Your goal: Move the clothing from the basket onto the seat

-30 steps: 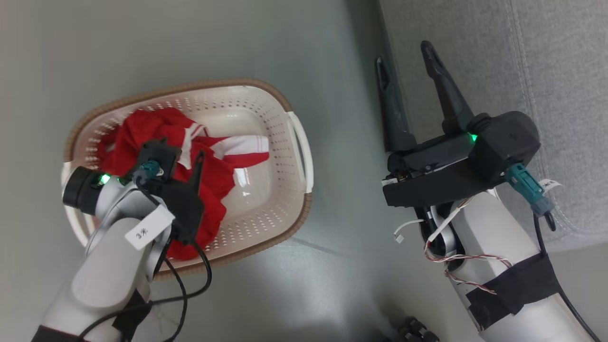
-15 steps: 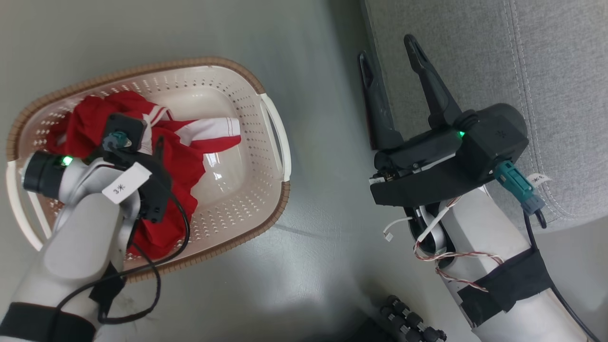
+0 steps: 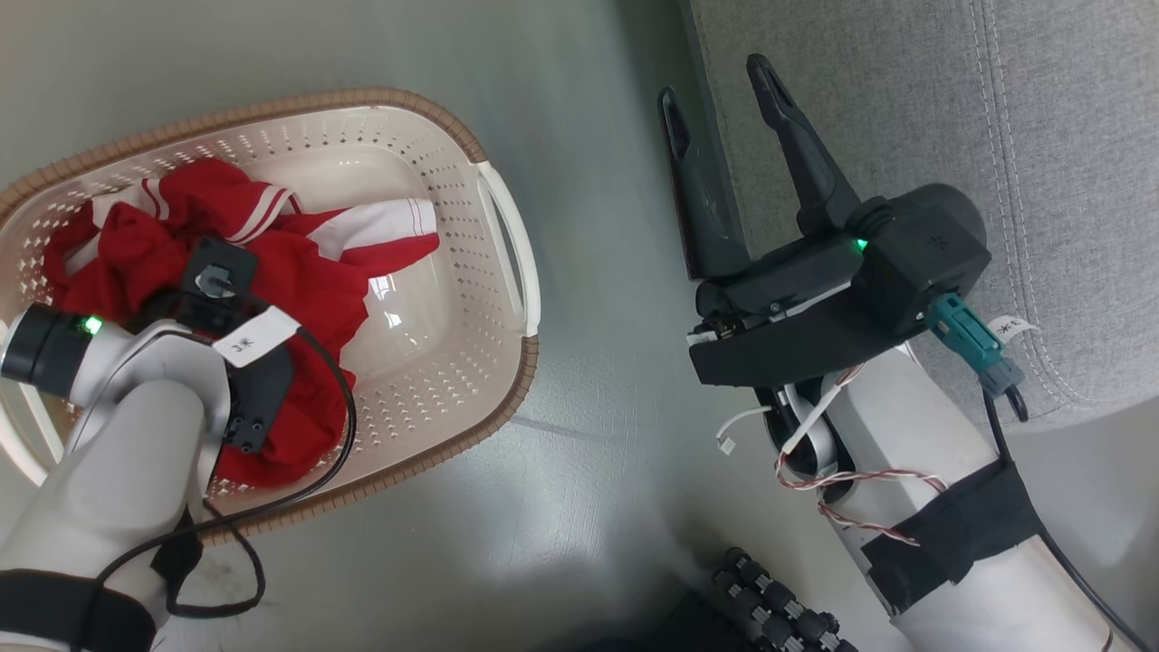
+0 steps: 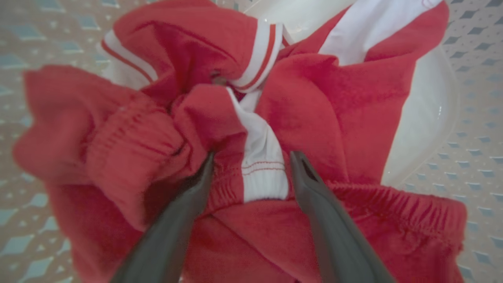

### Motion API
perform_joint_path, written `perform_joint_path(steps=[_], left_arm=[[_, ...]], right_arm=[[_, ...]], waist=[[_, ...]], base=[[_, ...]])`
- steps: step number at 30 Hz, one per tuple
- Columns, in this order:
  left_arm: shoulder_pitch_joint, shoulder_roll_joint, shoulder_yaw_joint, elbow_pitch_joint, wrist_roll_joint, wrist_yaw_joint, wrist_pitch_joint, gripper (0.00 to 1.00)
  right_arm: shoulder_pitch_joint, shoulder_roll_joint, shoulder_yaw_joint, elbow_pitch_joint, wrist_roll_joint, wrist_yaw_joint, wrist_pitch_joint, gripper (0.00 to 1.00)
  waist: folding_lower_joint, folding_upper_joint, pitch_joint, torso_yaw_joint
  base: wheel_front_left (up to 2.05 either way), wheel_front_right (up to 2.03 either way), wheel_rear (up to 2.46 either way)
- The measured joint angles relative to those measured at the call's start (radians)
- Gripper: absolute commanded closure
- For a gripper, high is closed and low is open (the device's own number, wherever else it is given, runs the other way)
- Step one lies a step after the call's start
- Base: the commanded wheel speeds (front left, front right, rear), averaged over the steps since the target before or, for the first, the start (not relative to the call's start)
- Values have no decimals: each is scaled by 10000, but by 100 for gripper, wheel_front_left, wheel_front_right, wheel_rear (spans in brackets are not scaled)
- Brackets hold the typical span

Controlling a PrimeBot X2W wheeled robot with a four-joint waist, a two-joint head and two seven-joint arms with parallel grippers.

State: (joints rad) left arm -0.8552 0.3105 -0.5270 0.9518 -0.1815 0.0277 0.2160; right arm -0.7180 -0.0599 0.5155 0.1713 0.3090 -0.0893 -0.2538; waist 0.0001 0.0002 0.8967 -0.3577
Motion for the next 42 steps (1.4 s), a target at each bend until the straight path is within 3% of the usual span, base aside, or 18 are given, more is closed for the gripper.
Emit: perform_joint_path(steps=[1,3,4,5,15,21,42], left_arm=[[-13,2,-67,90,42,0,73,0],[-28,-4,-169,244,146,0,222,59],[-43,-21,-207,328,153,0,288,73],[-67,-25,-290,399,192,-6,357,100],[-267,-188,-291,740,201,-17,445,100],[-271,-619,65,755,-182,-33,-17,100],[247,-1831,1246,-184,-1831,-560,-2915,100]], right_arm=[[-36,0,10,17,2,0,0,0],[-109,4,21,29,25,0,-2,0],[-113,6,23,33,65,0,-10,0],[-113,8,29,46,86,0,-29,0],[-166,15,35,150,194,0,-29,0],[-231,17,-65,301,178,-63,-29,0],[237,-476,-481,784,-4,23,-29,0]], waist=[[0,0,0,-3],[-1,0,-3,-8],[-1,-1,-4,-8],[-1,-1,-6,-9],[-1,-2,-74,15],[-1,-2,-352,169],[-1,-2,-2109,1355]], base=[[0,0,0],[0,0,0],[0,0,0],[0,0,0],[0,0,0],[0,0,0],[0,0,0]])
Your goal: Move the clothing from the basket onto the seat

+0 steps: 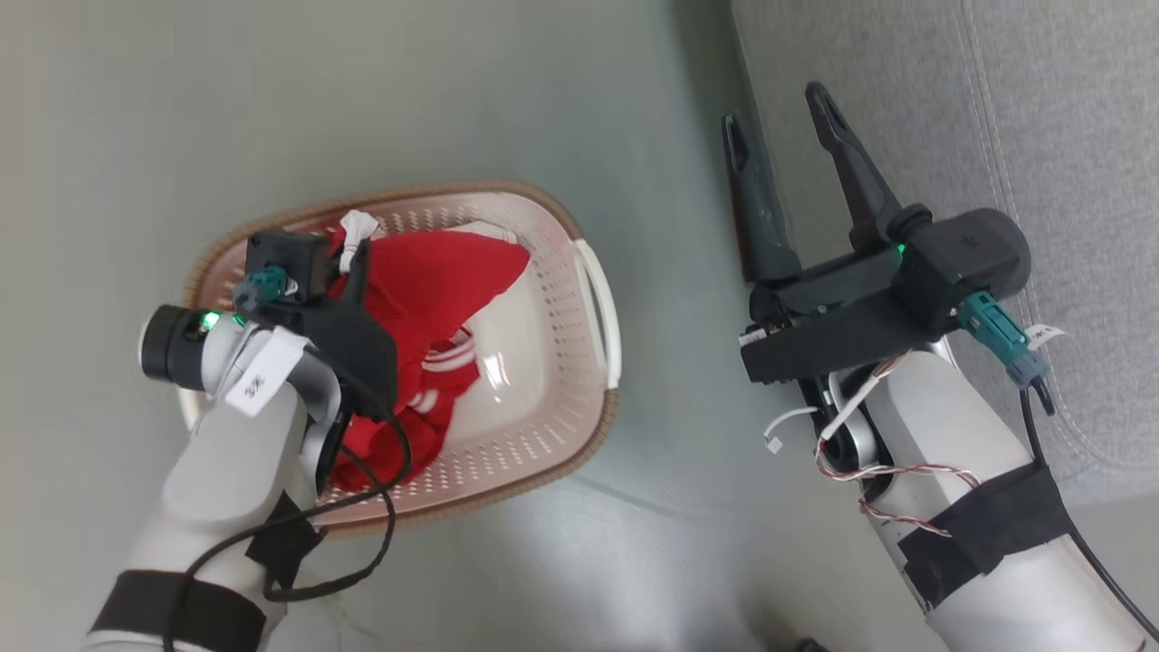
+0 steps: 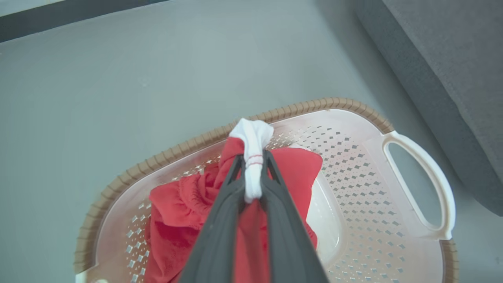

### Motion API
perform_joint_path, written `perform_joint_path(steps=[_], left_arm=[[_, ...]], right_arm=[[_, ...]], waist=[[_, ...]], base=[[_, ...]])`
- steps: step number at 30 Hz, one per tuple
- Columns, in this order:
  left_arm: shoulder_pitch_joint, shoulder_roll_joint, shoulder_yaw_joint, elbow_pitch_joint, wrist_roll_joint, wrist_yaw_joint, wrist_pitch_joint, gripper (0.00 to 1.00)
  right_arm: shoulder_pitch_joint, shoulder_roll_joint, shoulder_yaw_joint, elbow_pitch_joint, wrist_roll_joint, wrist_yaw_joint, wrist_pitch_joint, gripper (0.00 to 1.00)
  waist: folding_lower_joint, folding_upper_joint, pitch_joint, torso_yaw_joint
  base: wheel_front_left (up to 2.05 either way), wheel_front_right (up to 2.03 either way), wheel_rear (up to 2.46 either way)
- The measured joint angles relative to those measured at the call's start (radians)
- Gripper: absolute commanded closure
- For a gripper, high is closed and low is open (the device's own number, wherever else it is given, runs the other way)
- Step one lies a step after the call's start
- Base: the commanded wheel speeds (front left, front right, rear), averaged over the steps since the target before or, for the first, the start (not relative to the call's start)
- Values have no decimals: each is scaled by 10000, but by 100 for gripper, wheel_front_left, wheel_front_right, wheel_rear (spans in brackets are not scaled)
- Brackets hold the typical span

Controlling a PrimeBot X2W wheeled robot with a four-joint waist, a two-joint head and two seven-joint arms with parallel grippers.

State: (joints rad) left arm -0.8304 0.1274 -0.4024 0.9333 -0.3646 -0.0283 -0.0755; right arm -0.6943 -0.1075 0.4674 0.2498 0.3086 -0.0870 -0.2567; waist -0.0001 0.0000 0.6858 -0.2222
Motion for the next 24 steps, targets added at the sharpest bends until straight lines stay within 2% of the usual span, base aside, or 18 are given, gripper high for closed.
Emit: perform_joint_path(steps=[11,24], left_arm=[[608,-201,299,-734,-426,-336,-1308,100],[1724,-267,539,-1987,-729,-426,-1659,100]], right_arm=[[539,-276,-142,295,2,169,0,0],[1394,-399,-171,759,113,347,0,0]], waist=[[0,0,-1154,624],[0,-1,-2725,1245]], base=[[0,0,0],[0,0,0]])
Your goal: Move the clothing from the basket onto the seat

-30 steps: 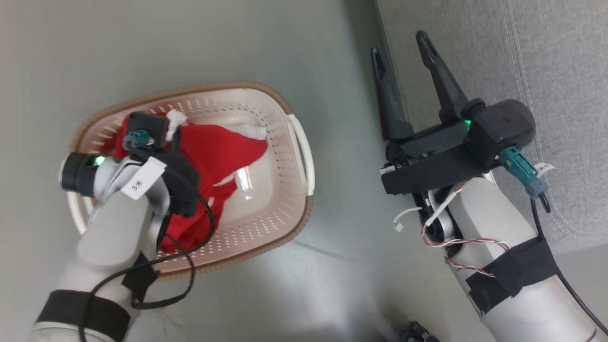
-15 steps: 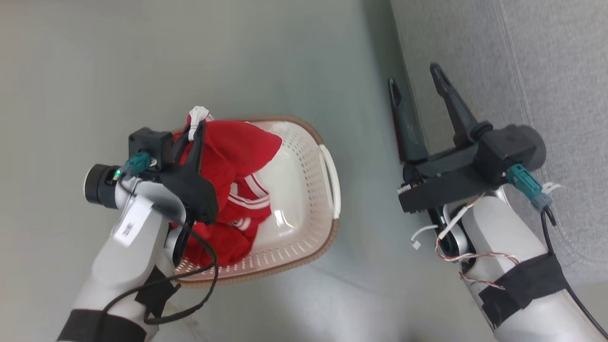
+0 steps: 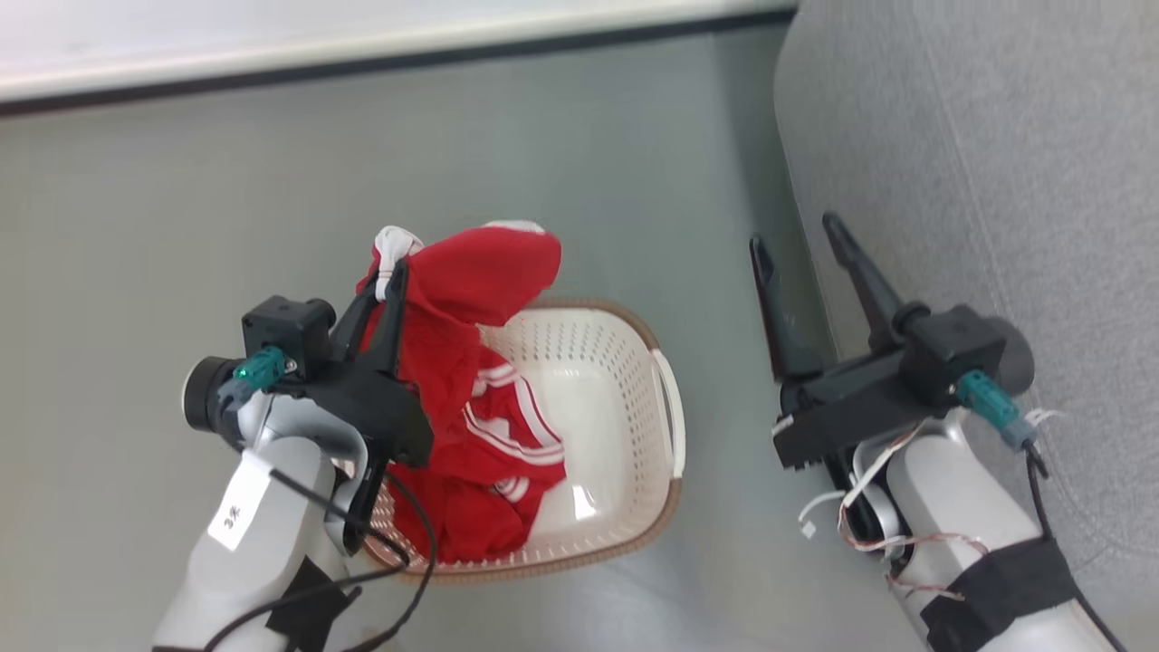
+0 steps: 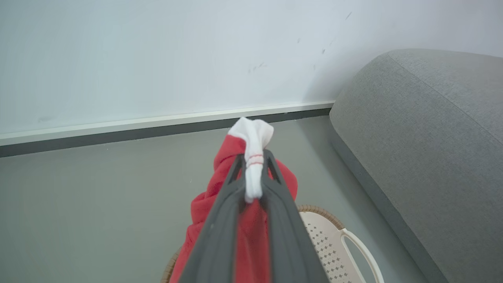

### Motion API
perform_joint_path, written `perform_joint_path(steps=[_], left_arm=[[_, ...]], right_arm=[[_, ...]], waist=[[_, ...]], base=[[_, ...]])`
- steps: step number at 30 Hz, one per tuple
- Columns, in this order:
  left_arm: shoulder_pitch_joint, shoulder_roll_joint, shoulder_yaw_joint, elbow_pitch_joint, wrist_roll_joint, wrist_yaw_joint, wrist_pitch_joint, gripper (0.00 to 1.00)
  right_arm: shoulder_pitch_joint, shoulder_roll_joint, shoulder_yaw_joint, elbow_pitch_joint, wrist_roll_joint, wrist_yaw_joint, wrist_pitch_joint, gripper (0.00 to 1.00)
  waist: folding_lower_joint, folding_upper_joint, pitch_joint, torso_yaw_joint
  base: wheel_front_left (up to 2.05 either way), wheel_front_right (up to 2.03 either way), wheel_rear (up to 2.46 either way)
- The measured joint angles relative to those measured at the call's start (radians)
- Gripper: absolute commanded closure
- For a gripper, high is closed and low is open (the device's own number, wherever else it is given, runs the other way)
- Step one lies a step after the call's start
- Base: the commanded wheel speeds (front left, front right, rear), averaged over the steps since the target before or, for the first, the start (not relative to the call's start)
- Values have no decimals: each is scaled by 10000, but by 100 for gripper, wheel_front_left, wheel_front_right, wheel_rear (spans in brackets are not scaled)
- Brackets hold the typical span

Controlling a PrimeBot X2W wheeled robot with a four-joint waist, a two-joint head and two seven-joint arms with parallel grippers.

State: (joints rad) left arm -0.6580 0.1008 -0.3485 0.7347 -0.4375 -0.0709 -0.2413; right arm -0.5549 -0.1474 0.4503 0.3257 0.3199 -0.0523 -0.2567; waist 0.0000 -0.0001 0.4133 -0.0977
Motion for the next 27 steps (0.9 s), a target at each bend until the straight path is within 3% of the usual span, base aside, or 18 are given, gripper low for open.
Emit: perform_joint_path(steps=[27], left_arm=[[2432,-4,-169,-3685,73,268,-81,100]], right_arm=[[2080,144,410,334,349,397,0,0]], waist=[[-1,0,-3006,424]], base=[[0,0,0]])
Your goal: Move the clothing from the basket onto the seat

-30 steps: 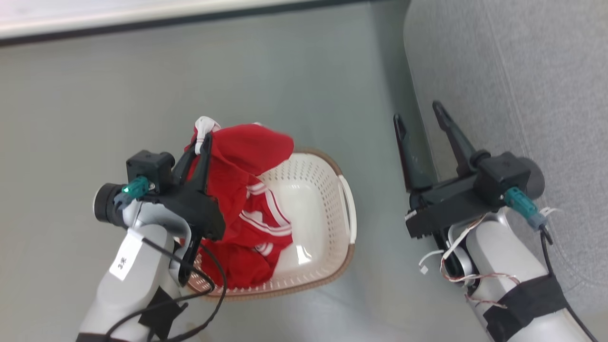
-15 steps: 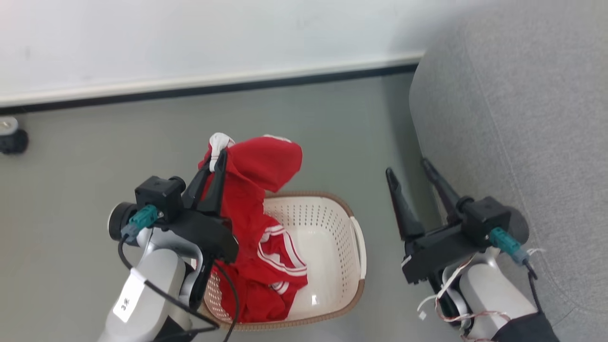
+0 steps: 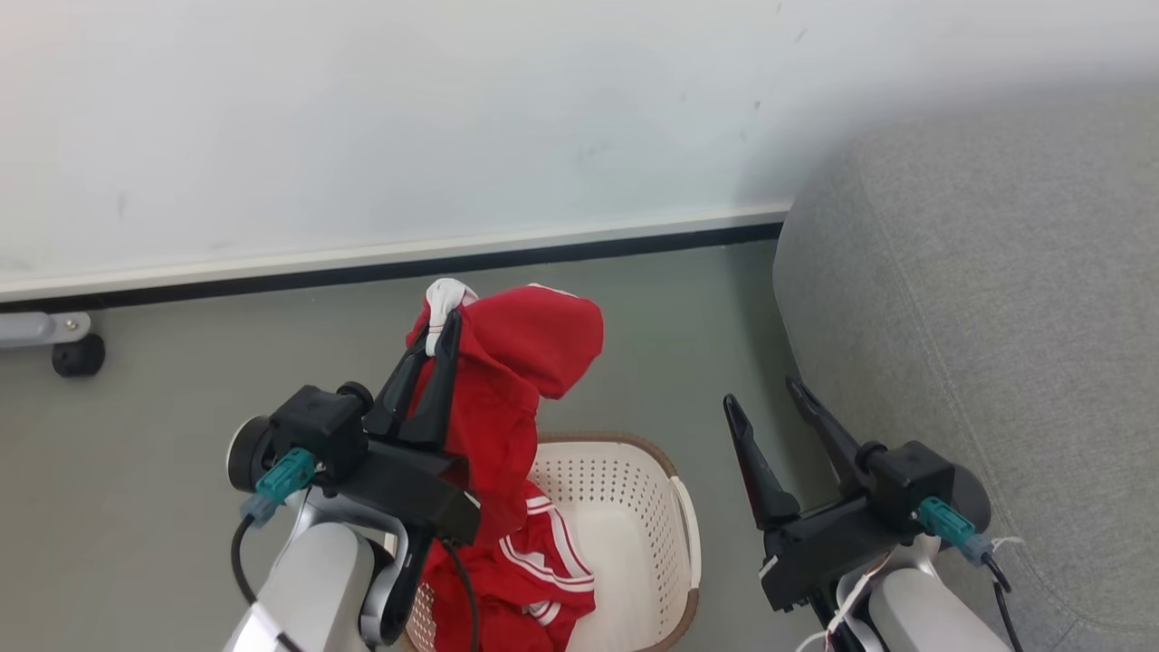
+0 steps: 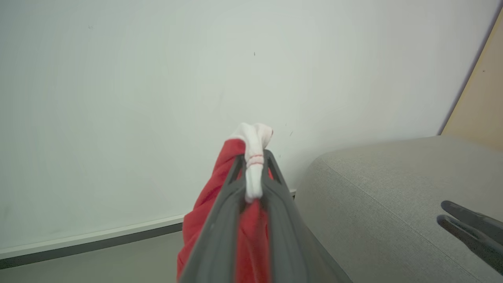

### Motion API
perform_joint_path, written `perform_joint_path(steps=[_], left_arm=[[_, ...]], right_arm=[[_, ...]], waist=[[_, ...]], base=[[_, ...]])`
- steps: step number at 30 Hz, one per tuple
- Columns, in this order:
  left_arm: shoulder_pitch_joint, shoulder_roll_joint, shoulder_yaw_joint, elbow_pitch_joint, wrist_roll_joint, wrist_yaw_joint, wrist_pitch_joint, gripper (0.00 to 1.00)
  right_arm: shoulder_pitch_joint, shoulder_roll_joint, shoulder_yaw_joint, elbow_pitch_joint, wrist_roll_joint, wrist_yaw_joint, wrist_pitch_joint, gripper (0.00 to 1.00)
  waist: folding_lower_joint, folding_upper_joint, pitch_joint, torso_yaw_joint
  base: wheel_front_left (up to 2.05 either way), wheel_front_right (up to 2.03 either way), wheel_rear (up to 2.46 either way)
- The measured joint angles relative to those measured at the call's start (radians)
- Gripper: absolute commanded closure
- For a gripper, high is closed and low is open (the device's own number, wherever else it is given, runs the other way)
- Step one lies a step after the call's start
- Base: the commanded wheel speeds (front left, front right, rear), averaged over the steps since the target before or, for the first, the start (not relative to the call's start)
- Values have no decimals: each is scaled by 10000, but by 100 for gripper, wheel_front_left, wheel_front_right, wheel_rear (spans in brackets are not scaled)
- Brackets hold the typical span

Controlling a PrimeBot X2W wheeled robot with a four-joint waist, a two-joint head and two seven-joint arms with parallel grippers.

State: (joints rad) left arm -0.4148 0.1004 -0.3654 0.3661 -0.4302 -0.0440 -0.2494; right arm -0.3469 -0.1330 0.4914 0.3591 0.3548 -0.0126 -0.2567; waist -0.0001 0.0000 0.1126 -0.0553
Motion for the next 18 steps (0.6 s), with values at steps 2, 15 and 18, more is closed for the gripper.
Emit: perform_joint_path(steps=[2,15,18], left_arm=[[59,13,-6,-163,4,4,0,100],[723,222,-134,-1837,90,280,384,100],[790,240,-188,-2163,88,355,617,100]], right_arm=[[46,0,4,-15,17,8,0,0],[323,12,48,-311,117,10,0,0],[342,6,48,-430,117,8,0,0]], waist=[[0,-1,-56,0],[1,0,-357,-42],[1,1,-323,-52]], base=[[0,0,0],[0,0,0],[0,0,0]])
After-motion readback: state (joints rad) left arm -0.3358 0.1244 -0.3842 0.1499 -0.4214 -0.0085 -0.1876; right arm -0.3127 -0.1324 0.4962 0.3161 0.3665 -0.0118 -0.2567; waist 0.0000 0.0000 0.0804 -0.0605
